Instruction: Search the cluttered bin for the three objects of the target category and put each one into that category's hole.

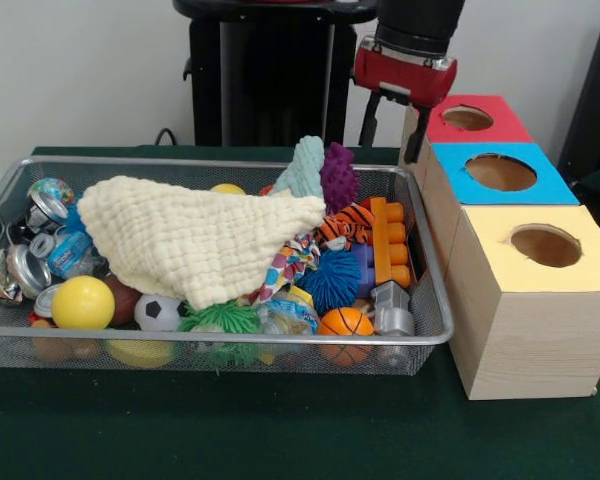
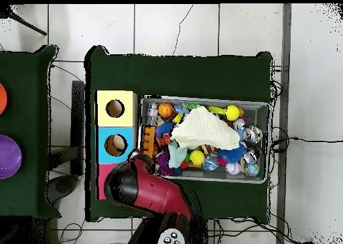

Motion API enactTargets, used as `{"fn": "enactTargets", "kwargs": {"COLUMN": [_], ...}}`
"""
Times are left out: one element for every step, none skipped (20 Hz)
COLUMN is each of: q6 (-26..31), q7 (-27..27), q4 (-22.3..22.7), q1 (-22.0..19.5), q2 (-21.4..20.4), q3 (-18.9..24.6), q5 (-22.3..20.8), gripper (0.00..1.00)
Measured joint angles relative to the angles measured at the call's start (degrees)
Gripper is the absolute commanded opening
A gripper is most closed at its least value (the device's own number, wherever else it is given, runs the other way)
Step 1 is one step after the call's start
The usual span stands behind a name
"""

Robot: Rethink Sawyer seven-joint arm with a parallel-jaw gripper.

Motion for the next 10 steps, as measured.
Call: {"fn": "enactTargets", "kwargs": {"q6": [0.0,0.01,0.01,0.0,0.0,0.0,0.0,0.0,-0.04,-0.08], "q7": [0.0,0.0,0.0,0.0,0.0,0.0,0.0,0.0,0.0,0.0], "q4": [-0.5,-0.98,-1.58,-2.05,-2.47,-3.09,-3.54,-3.69,-3.82,-3.95], "q1": [-0.01,-0.04,-0.14,-0.26,-0.46,-0.98,-1.77,-2.23,-2.77,-3.32], "q2": [0.28,0.54,0.83,1.06,1.29,1.68,2.03,2.18,2.39,2.59], "q3": [0.01,0.02,0.02,0.02,0.05,0.13,0.28,0.35,0.37,0.4], "q5": [0.0,-0.01,-0.01,0.0,0.0,0.0,0.0,0.0,0.0,0.0], "gripper": [1.0,1.0,1.0,1.0,1.0,1.0,1.0,1.0,1.0,1.0]}}
